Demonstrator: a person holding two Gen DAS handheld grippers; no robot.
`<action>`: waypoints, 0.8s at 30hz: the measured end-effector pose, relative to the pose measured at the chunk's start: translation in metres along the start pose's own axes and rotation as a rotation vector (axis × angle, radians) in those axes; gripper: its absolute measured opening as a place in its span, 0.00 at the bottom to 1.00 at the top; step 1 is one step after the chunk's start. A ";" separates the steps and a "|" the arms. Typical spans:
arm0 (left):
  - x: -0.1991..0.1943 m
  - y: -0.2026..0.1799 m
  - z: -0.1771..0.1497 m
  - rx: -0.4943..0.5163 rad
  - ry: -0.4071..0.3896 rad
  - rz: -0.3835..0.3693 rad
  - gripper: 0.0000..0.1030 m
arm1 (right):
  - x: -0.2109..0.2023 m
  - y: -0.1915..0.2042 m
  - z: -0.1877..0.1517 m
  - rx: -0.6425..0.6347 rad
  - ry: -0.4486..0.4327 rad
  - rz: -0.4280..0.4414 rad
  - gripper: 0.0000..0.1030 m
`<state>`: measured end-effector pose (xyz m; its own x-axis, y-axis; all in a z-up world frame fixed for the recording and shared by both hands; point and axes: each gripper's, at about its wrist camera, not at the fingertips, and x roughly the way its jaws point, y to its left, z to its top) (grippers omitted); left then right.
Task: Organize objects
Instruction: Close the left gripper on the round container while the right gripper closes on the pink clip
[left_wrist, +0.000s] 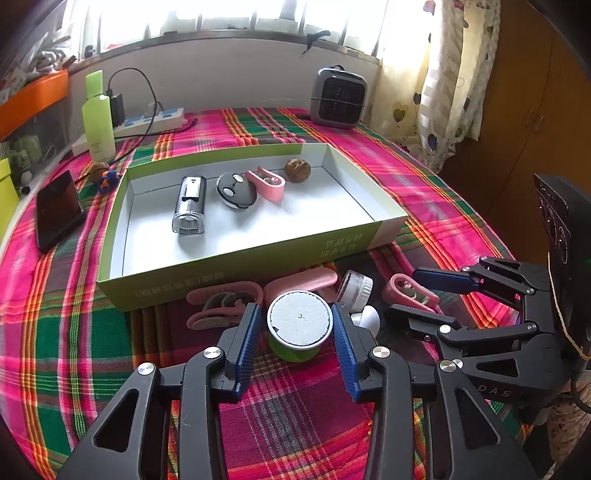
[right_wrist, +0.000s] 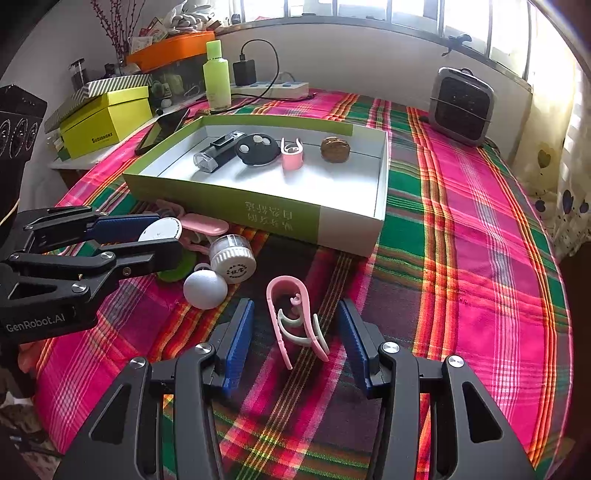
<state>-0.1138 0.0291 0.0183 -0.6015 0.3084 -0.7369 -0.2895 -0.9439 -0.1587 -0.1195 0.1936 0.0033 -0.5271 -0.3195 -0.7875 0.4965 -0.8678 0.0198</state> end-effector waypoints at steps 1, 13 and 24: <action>0.000 0.000 0.000 0.000 0.001 -0.001 0.34 | 0.000 0.000 0.000 0.001 0.000 0.000 0.47; -0.001 -0.003 0.000 0.000 -0.003 -0.002 0.31 | -0.001 0.000 0.000 0.000 -0.003 -0.002 0.37; -0.004 -0.002 -0.003 -0.010 -0.017 -0.007 0.31 | -0.005 0.001 -0.001 0.008 -0.016 -0.005 0.24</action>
<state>-0.1082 0.0293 0.0199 -0.6119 0.3166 -0.7248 -0.2864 -0.9429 -0.1701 -0.1158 0.1945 0.0066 -0.5404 -0.3213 -0.7777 0.4884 -0.8723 0.0211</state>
